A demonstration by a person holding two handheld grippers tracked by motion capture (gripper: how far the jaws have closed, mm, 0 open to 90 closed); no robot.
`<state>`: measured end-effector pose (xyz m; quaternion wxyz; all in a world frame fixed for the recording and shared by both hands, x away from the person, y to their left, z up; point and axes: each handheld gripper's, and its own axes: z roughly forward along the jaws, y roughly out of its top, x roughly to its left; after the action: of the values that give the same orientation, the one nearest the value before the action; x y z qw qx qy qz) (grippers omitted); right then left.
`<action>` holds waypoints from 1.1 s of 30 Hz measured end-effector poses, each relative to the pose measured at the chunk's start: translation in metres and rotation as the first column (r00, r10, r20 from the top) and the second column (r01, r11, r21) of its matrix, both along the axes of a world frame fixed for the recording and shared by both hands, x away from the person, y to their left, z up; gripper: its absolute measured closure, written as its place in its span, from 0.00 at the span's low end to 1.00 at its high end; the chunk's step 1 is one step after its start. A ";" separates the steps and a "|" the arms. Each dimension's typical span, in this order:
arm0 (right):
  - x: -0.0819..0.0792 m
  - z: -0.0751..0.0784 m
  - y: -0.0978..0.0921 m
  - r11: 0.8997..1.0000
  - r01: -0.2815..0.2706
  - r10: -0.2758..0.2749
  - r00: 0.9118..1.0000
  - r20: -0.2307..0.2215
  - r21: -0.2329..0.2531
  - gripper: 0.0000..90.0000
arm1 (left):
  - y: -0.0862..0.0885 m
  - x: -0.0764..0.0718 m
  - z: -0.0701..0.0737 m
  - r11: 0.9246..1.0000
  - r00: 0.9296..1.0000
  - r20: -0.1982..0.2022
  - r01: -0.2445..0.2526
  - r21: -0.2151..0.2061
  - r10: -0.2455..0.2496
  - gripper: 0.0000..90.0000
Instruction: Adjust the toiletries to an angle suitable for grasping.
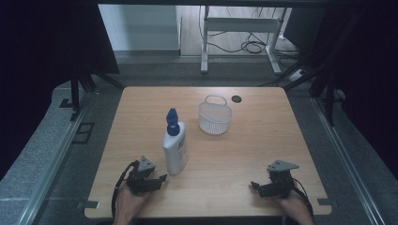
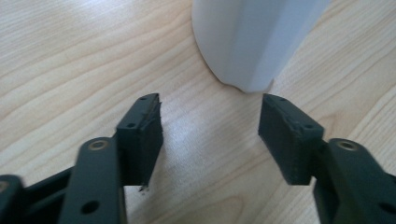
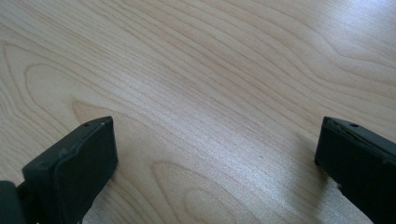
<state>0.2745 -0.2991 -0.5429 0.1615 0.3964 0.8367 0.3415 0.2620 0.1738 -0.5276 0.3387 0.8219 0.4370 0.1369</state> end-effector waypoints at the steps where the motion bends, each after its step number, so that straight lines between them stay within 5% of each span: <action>1: 0.000 0.000 0.000 1.000 0.000 0.000 1.000 0.000 0.000 0.00 | 0.001 0.001 0.000 1.000 1.000 -0.001 -0.002 -0.005 0.002 0.47; 19: 0.001 0.000 0.001 1.000 0.001 -0.001 1.000 0.000 0.000 0.00 | 0.001 0.025 0.002 0.998 1.000 -0.002 -0.014 -0.065 0.014 0.78; 29: 0.001 0.000 0.001 1.000 0.001 -0.001 1.000 0.000 0.000 0.00 | -0.013 0.039 0.002 1.000 1.000 0.023 0.013 -0.026 -0.013 0.99; 33: 0.001 0.000 0.001 1.000 0.001 -0.001 1.000 0.000 0.000 0.00 | -0.015 0.043 -0.001 1.000 1.000 0.013 0.012 -0.013 -0.012 0.99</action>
<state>0.2753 -0.2976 -0.5429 0.1617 0.3970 0.8364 0.3416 0.3050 0.1586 -0.5286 0.3477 0.8214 0.4308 0.1372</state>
